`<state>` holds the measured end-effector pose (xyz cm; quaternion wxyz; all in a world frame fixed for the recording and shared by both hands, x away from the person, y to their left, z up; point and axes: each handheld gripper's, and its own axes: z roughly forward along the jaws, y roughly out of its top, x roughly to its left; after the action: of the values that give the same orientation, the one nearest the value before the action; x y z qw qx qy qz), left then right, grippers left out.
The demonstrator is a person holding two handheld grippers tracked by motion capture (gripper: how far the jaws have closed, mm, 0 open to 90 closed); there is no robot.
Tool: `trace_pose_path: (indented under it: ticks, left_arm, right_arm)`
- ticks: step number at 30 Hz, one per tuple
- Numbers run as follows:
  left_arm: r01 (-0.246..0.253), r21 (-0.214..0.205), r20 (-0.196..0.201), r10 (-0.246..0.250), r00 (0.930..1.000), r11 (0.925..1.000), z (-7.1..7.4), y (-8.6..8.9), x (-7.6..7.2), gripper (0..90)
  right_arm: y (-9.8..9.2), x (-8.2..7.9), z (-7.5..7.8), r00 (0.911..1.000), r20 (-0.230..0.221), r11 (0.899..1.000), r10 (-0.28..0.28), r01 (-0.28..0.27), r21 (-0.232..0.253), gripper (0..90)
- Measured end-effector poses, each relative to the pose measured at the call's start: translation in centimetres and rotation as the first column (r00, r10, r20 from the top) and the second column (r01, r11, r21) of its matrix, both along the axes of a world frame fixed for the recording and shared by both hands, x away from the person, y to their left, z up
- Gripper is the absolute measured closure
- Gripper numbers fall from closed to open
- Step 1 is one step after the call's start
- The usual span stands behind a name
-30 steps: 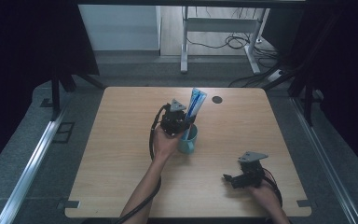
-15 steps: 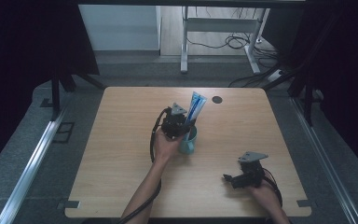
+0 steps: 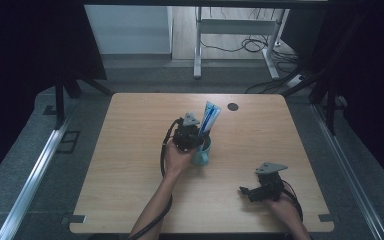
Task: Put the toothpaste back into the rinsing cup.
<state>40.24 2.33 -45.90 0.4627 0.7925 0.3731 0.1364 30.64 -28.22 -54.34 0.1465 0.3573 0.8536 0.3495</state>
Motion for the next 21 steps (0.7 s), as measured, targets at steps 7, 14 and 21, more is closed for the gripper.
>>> trace_pose_path:
  ticks: [7, 14, 21]
  left_arm:
    - [-0.002, 0.013, -0.008, 0.002, 1.0000, 0.9999, -0.53, 0.24, -0.06, 70.7]
    - [0.002, 0.031, -0.016, -0.002, 0.9999, 0.9995, -0.90, 0.18, -0.22, 70.3]
    - [0.012, 0.039, -0.026, -0.011, 0.9996, 0.9992, -0.83, 0.32, -0.31, 69.5]
  right_arm:
    - [0.00, -0.01, 0.01, 1.0000, -0.001, 1.000, 0.000, 0.000, 0.000, 0.3]
    - [0.00, 0.00, 0.00, 1.0000, -0.001, 1.000, 0.000, 0.000, 0.000, 0.3]
    - [0.00, 0.00, 0.00, 1.0000, -0.001, 1.000, 0.000, 0.000, 0.001, 0.3]
